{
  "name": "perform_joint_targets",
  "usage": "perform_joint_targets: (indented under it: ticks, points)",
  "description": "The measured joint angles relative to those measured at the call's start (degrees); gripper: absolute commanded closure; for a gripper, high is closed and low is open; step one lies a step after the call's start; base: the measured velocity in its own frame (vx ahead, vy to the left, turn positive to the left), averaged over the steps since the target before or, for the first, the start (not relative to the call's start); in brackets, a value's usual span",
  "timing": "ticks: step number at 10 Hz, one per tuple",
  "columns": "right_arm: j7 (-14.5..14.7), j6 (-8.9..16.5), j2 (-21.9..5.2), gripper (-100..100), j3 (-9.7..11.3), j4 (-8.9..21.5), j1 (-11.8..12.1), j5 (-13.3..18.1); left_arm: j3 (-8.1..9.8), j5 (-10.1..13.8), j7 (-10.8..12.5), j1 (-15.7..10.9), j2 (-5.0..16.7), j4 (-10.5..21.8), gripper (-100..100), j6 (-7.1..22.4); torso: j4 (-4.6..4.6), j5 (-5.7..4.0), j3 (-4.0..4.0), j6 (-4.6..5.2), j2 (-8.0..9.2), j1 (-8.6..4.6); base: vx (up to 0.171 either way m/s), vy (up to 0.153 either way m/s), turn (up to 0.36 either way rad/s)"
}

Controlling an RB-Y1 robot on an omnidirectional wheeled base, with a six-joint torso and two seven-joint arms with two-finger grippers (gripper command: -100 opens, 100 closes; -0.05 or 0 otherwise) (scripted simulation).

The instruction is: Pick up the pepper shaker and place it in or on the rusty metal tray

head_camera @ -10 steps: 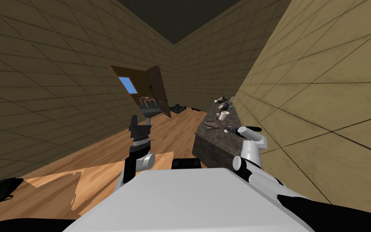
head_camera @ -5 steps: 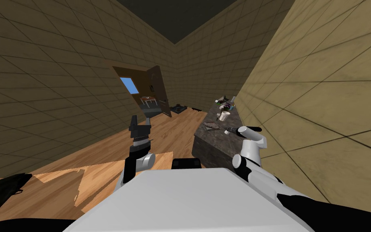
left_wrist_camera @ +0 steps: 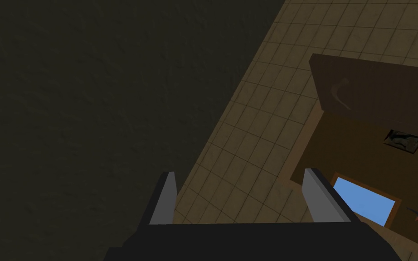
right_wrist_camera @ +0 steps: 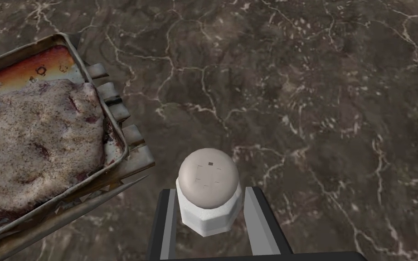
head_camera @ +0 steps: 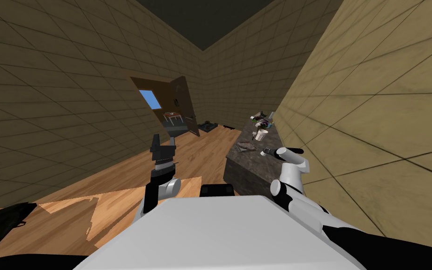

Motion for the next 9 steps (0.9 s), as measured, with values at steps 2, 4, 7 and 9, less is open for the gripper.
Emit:
perform_joint_targets:
  ticks: [2, 4, 7, 9]
  points:
    - [0.0, 0.0, 0.0, 0, 0.0, 0.0, 0.0, 0.0, 0.00, 0.0, 0.0, 0.0, 0.0, 0.0, 0, 0.0, 0.00, 0.00, 0.01, 0.00, 0.01, -0.01, 0.000, 0.000, 0.000]
    - [-0.4, 0.8, -0.2, 100, -0.1, -0.7, 0.0, 0.1, 0.00, 0.0, 0.0, 0.0, 0.0, 0.0, 0, 0.0, 0.03, 0.03, 0.03, -0.01, 0.03, -0.02, -0.002, -0.003, 0.011]
    - [0.3, 0.9, -0.4, 100, 0.7, -0.6, -1.0, -0.2, 0.00, 0.0, 0.0, 0.0, 0.0, 0.0, 0, 0.0, 0.04, 0.04, 0.08, 0.00, 0.14, 0.14, -0.037, 0.036, -0.101]
    - [1.9, 2.4, -1.5, 100, 1.5, -1.5, -2.2, -1.6, 0.00, 0.0, 0.0, 0.0, 0.0, 0.0, 0, 0.0, 0.11, 0.14, 0.20, -0.01, 0.31, 0.34, -0.050, 0.077, -0.107]
